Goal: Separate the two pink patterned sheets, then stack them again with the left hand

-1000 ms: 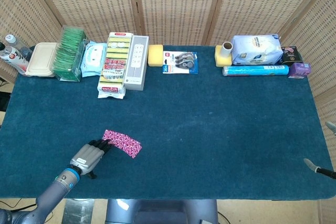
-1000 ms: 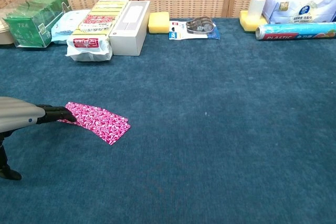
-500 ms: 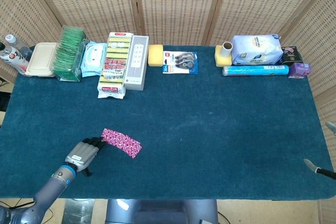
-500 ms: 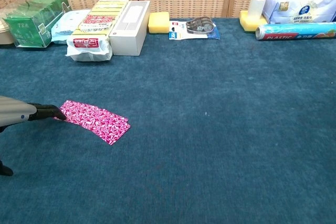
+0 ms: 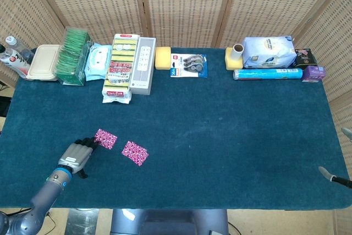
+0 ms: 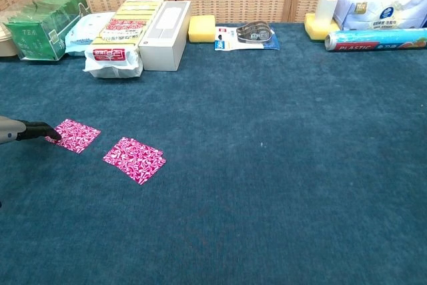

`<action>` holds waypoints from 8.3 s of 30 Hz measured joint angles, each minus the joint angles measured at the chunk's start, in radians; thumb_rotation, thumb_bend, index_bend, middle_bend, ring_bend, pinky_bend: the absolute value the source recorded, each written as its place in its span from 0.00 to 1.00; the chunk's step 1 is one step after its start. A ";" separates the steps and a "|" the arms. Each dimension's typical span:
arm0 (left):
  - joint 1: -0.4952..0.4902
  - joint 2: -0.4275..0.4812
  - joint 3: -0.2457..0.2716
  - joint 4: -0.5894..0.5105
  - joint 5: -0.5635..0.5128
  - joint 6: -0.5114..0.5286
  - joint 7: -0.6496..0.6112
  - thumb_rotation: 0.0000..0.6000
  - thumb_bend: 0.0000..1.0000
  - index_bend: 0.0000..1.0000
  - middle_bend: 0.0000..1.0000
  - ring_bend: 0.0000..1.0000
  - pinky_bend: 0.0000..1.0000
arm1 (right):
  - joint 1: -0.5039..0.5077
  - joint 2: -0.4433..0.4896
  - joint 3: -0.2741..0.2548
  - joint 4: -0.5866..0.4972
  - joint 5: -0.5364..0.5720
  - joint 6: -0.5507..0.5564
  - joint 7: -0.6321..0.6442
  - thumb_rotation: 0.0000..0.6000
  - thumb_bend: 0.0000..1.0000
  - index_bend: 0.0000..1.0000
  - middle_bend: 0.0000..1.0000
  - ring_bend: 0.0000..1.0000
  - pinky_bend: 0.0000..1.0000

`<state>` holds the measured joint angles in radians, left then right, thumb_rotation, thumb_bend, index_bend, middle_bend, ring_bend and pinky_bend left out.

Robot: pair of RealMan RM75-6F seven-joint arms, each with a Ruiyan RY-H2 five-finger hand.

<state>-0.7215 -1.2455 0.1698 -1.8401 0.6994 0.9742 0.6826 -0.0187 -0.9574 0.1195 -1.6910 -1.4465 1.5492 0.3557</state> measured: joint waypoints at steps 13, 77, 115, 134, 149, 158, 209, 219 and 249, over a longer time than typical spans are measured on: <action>0.029 0.106 -0.001 -0.143 0.200 0.012 -0.082 1.00 0.11 0.00 0.00 0.00 0.10 | 0.000 0.002 -0.002 0.001 -0.005 0.000 0.006 1.00 0.00 0.11 0.00 0.00 0.03; -0.272 -0.263 -0.103 -0.156 -0.293 0.223 0.417 1.00 0.11 0.00 0.00 0.00 0.10 | 0.000 0.010 0.003 0.018 0.008 -0.009 0.047 1.00 0.00 0.11 0.00 0.00 0.03; -0.320 -0.290 -0.112 -0.117 -0.399 0.205 0.392 1.00 0.11 0.00 0.00 0.00 0.10 | 0.000 0.012 0.002 0.019 0.009 -0.012 0.050 1.00 0.00 0.11 0.00 0.00 0.02; -0.364 -0.297 -0.157 -0.027 -0.503 0.186 0.398 1.00 0.11 0.00 0.00 0.00 0.10 | 0.001 0.012 0.003 0.020 0.012 -0.014 0.049 1.00 0.00 0.11 0.00 0.00 0.02; -0.305 -0.209 -0.149 -0.075 -0.257 0.120 0.244 1.00 0.12 0.00 0.00 0.00 0.10 | 0.001 0.012 0.003 0.017 0.009 -0.013 0.049 1.00 0.00 0.11 0.00 0.00 0.02; -0.207 -0.196 -0.092 -0.009 0.081 0.045 0.031 1.00 0.16 0.11 0.00 0.00 0.10 | -0.001 0.012 0.002 0.019 0.009 -0.011 0.054 1.00 0.00 0.11 0.00 0.00 0.02; -0.115 -0.302 -0.105 0.138 0.164 0.023 0.064 1.00 0.23 0.25 0.00 0.00 0.10 | -0.001 0.014 0.003 0.022 0.009 -0.011 0.065 1.00 0.00 0.11 0.00 0.00 0.02; -0.119 -0.301 -0.108 0.132 0.142 0.025 0.091 1.00 0.24 0.27 0.00 0.00 0.10 | -0.001 0.012 0.004 0.022 0.009 -0.010 0.062 1.00 0.00 0.11 0.00 0.00 0.02; -0.106 -0.318 -0.116 0.138 0.140 0.065 0.140 1.00 0.26 0.39 0.00 0.00 0.10 | -0.004 0.015 0.006 0.022 0.011 -0.006 0.067 1.00 0.00 0.11 0.00 0.00 0.02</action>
<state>-0.8274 -1.5633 0.0539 -1.7019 0.8391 1.0395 0.8226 -0.0222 -0.9425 0.1252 -1.6686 -1.4359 1.5429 0.4232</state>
